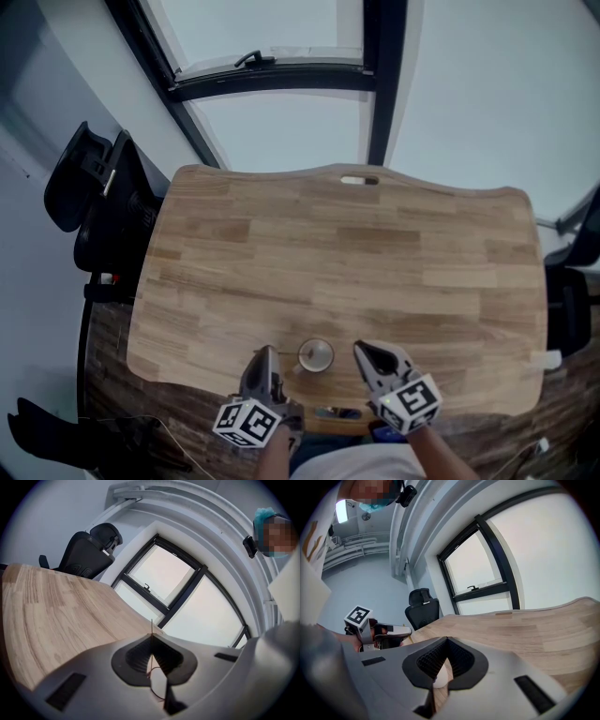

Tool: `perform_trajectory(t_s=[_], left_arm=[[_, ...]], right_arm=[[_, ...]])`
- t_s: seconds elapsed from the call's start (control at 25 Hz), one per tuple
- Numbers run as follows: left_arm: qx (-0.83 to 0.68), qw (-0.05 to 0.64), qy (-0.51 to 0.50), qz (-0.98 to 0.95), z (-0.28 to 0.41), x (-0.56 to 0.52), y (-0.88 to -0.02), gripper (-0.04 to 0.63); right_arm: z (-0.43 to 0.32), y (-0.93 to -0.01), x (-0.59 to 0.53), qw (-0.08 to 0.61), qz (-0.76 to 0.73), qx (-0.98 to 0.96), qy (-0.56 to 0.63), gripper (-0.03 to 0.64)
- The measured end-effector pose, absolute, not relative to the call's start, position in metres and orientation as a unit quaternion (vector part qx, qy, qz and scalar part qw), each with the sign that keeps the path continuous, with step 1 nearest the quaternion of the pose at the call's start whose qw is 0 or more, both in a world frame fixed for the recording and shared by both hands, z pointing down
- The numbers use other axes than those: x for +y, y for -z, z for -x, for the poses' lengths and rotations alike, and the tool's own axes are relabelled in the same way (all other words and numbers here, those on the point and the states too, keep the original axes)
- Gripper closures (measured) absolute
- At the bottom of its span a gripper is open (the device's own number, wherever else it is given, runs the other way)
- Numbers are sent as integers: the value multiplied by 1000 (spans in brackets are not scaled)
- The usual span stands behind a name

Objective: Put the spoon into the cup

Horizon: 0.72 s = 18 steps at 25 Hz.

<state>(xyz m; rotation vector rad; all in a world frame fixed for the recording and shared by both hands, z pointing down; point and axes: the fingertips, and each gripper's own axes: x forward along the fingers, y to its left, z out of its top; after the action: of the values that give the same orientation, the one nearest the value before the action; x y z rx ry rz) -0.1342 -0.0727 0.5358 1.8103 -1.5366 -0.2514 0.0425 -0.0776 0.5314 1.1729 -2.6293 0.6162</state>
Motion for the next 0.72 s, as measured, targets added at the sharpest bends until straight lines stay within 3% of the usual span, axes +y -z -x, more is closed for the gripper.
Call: perform_trajectory(t_s=[0.72], left_arm=[[-592,362,74,-716,125,-75,-545,594]], right_arm=[[-40,-540,-81,113,-390,-888,-214,620]])
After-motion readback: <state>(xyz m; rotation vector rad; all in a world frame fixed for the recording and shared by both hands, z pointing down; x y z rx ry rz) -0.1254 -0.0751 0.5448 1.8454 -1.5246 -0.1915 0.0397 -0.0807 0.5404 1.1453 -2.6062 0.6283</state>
